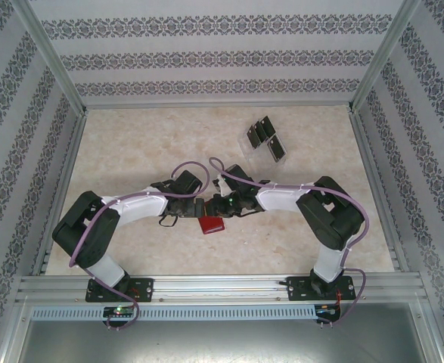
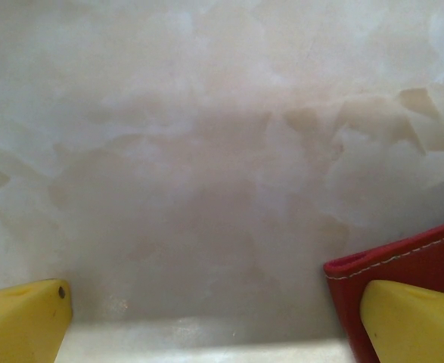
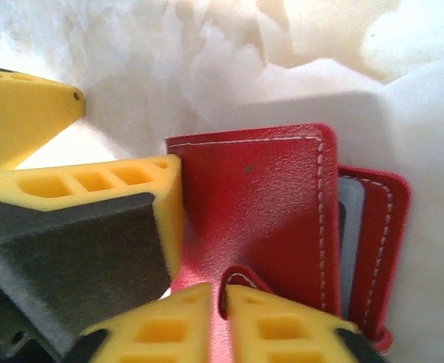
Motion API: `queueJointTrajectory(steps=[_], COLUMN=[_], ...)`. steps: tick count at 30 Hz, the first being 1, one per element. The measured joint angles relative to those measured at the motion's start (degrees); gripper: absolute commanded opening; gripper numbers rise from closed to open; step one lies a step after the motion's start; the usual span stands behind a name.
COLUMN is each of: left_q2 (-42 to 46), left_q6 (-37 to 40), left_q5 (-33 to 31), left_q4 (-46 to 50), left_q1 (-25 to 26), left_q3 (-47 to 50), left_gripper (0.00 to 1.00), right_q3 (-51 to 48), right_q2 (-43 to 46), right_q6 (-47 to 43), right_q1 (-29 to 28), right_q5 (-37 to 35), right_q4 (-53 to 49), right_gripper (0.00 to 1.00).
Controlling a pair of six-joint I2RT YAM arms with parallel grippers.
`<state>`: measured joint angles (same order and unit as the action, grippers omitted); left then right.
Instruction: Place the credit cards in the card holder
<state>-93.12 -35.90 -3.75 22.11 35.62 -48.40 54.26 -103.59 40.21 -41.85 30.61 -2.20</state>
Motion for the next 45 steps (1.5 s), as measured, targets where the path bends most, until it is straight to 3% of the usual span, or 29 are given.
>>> queueJointTrajectory(steps=[8, 16, 21, 27, 31, 34, 39, 45], left_q2=[-0.55, 1.77, 10.62, 22.18, 30.80, 35.52, 31.78, 21.40], left_q6=[0.92, 4.04, 6.16, 10.97, 16.76, 21.81, 26.56, 30.14], left_q5=[0.52, 1.75, 0.83, -4.26, -7.34, -8.61, -8.26, -6.78], left_q4=[0.63, 1.03, 2.78, 3.19, -2.93, -12.61, -28.06, -42.53], left_q1=[-0.11, -1.16, -6.14, -13.88, -20.04, -24.85, -31.87, -33.48], left_q3=[-1.44, -6.10, -8.70, -7.93, -1.77, 6.67, 18.38, 24.24], left_gripper=[1.00, 1.00, 1.00, 1.00, 1.00, 1.00, 1.00, 1.00], right_q3=[3.45, 2.56, 0.96, 0.35, -2.97, -8.37, -14.19, -19.67], right_q2=[4.79, 23.39, 34.27, 40.63, 43.12, 45.31, 43.34, 36.46], right_q6=[-1.51, -2.40, -3.61, -6.84, -8.85, -11.17, -16.92, -23.54], right_q1=[0.13, 6.78, 16.13, 28.00, 35.04, 37.97, 41.48, 42.07], right_q5=[-4.00, -7.78, -13.07, -22.49, -32.50, -40.59, -47.60, -49.03], right_q4=[-10.54, -14.38, -19.08, -23.04, -21.09, -16.90, -8.57, 4.11], right_gripper=[0.72, 0.98, 0.98, 0.98, 0.98, 0.98, 0.98, 0.98])
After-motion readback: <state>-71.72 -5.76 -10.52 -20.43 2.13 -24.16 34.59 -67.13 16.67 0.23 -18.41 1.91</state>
